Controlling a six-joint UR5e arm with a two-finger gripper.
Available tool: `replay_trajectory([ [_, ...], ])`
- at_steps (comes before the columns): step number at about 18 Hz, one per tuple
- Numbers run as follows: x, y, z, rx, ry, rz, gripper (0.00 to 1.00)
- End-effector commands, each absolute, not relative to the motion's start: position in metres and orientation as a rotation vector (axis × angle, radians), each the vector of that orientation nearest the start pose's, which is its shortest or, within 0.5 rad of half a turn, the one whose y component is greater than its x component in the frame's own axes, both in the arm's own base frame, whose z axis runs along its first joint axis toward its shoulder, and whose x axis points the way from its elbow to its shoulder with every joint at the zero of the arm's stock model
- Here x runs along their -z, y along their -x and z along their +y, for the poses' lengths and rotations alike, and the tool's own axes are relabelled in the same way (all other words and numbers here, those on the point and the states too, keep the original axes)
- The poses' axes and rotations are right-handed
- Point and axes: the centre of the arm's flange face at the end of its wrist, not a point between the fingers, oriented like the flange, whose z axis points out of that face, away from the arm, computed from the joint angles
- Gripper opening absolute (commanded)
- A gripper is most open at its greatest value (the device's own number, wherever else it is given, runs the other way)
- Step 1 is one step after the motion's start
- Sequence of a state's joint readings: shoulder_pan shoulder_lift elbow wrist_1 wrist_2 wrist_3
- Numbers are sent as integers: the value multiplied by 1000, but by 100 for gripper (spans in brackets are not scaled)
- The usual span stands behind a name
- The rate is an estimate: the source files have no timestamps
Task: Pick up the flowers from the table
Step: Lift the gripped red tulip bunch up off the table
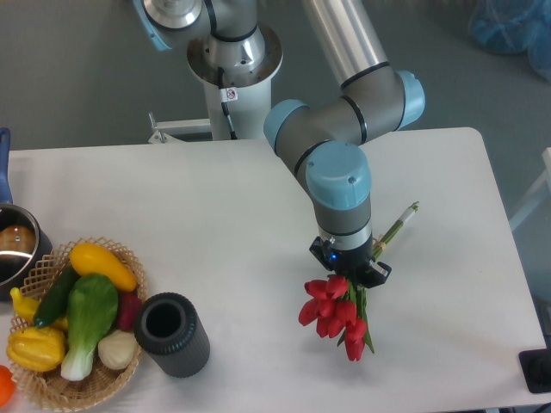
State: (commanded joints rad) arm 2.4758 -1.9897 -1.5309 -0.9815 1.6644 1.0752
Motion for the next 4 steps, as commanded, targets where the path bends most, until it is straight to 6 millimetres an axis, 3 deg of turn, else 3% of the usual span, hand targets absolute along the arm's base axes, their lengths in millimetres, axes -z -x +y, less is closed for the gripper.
replay_trajectory([
  [4, -352, 440, 493, -339, 3077, 268, 0],
])
